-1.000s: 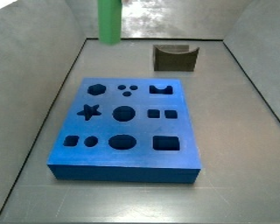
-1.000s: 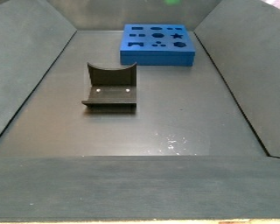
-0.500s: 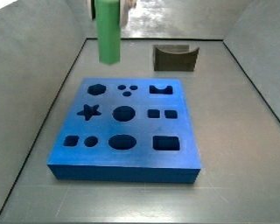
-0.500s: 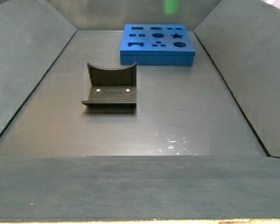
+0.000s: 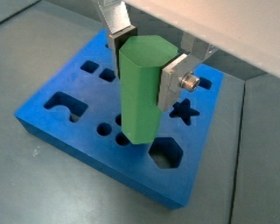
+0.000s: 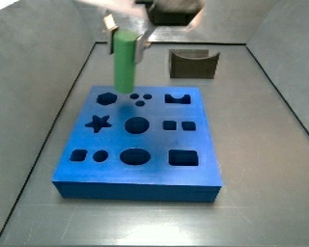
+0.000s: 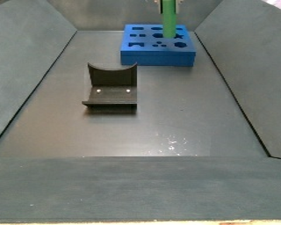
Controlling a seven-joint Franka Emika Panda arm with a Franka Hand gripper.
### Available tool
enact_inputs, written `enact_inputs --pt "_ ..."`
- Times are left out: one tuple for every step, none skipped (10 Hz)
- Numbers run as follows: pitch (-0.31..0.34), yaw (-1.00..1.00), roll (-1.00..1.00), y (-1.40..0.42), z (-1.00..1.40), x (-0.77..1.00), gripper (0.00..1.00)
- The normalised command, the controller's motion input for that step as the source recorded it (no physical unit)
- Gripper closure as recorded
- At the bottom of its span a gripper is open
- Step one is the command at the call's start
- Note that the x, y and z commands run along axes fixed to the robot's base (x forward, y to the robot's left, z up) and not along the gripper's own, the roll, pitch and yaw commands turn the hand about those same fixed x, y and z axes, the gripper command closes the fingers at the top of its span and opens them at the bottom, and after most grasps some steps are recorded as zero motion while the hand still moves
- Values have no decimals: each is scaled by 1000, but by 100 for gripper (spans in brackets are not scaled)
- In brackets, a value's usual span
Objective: Pick up the hexagon object. Move up. Place the hexagon object on the fixture. Regrasp the hexagon object. Move to above the board. Insert the hexagon object.
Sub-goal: Insert the hexagon object.
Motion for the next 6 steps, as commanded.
enact_inputs --pt "-131 -89 -146 71 -340 -360 100" --pt "0 0 0 0 -97 0 100" --pt "0 -106 0 -71 -280 -120 100" --pt "0 -349 0 0 -260 -466 100" --pt "0 -480 0 0 -197 -500 100" --pt "0 -363 0 0 0 -234 100"
